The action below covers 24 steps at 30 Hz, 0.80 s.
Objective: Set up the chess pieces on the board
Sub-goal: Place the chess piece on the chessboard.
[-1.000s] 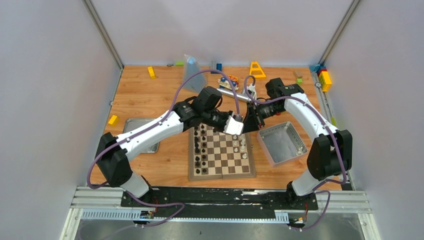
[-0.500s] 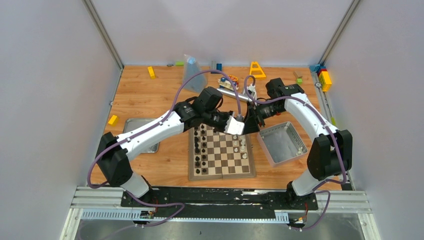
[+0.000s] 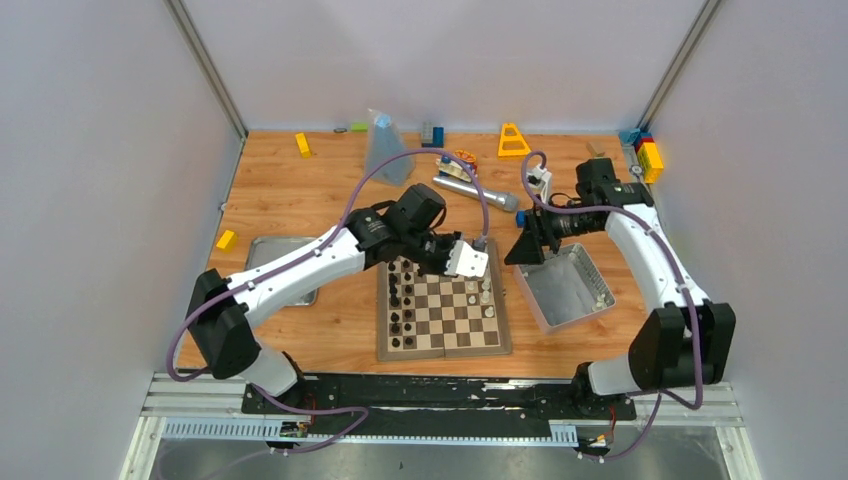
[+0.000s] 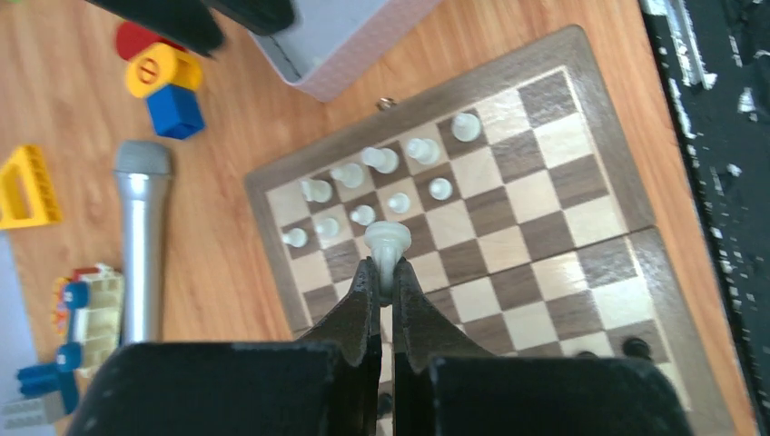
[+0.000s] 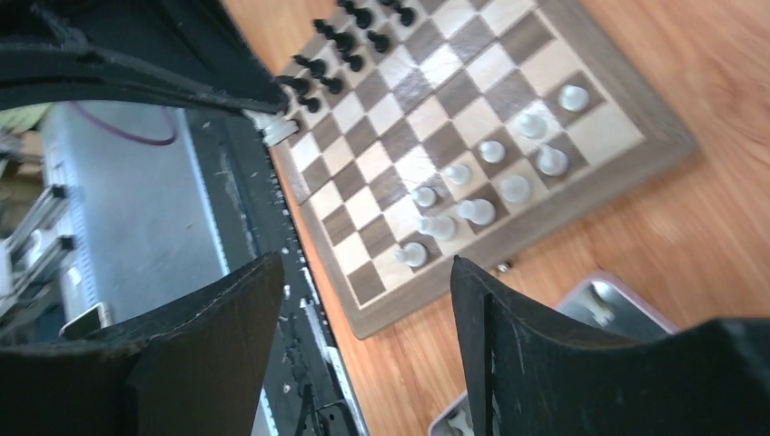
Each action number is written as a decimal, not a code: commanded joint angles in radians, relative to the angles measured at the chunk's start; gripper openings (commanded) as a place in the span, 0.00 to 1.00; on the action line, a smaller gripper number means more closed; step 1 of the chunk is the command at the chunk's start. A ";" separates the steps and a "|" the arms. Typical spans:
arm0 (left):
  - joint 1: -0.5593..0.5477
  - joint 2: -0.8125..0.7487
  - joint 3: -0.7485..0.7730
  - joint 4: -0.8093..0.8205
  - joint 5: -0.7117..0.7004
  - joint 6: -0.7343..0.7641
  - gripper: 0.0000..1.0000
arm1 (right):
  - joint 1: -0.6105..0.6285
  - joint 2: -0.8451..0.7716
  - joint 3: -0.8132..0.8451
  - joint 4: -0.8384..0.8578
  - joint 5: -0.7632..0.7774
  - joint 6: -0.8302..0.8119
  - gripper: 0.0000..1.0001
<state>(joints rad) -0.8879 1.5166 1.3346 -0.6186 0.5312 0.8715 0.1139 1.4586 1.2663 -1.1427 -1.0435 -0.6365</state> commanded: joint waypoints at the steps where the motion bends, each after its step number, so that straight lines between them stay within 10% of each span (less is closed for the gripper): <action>1: -0.058 0.040 0.074 -0.127 -0.077 -0.074 0.02 | -0.036 -0.122 -0.050 0.174 0.142 0.164 0.69; 24: -0.269 0.415 0.461 -0.408 -0.258 -0.319 0.07 | -0.285 -0.308 -0.258 0.495 0.418 0.420 0.70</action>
<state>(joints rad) -1.1172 1.8523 1.6886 -0.9302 0.3012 0.6006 -0.1303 1.1671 1.0203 -0.7265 -0.6537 -0.2607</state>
